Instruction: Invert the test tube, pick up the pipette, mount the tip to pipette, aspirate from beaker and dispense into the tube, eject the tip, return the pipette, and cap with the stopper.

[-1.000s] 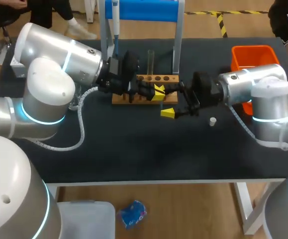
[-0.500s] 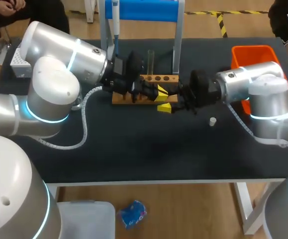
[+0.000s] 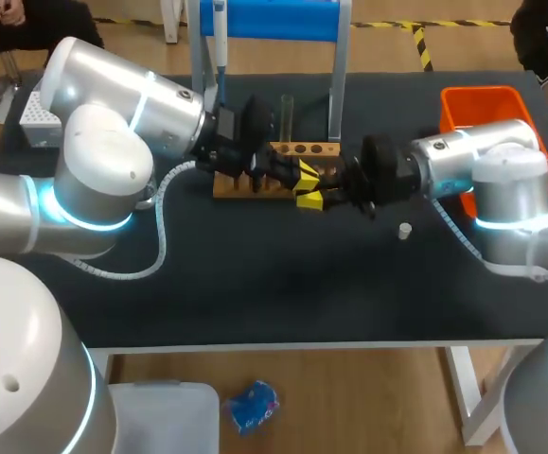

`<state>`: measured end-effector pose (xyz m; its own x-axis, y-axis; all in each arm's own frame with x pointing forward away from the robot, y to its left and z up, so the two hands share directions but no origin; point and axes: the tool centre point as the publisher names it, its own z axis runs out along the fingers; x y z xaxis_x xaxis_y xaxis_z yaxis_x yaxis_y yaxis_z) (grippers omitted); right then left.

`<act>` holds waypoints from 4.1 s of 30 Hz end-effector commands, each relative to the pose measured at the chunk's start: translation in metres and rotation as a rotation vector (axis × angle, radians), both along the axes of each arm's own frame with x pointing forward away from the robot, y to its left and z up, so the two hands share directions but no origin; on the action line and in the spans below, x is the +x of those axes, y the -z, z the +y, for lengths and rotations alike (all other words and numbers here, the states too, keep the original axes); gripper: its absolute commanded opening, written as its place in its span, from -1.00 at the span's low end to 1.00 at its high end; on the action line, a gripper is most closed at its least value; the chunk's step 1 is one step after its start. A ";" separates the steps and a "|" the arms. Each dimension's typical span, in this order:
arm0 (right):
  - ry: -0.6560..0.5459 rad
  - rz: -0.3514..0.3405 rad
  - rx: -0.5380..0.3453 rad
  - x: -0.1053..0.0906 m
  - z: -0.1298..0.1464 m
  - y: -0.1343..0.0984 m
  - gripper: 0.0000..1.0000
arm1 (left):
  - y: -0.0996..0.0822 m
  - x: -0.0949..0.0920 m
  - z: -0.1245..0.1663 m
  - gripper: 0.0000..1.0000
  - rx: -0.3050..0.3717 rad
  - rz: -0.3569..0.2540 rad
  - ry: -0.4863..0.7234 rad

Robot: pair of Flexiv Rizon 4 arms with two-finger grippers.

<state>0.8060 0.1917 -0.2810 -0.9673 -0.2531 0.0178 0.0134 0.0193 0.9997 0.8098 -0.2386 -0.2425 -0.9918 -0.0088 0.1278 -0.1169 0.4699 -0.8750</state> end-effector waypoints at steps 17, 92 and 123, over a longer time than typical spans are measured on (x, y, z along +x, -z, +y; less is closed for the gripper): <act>0.002 -0.001 -0.013 0.003 -0.002 0.003 -1.00 | -0.020 -0.002 0.004 1.00 -0.052 -0.056 -0.017; 0.078 -0.038 -0.069 -0.040 -0.157 0.027 -1.00 | -0.065 0.190 0.105 1.00 -0.167 -0.231 -0.627; 0.078 -0.038 -0.069 -0.040 -0.157 0.027 -1.00 | -0.043 0.267 0.134 1.00 -0.057 -0.244 -1.055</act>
<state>0.7663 0.0347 -0.3081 -0.9843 -0.1763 -0.0036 -0.0195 0.0885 0.9959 1.0761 -0.1028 -0.1993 -0.4930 -0.8689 -0.0437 -0.2582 0.1941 -0.9464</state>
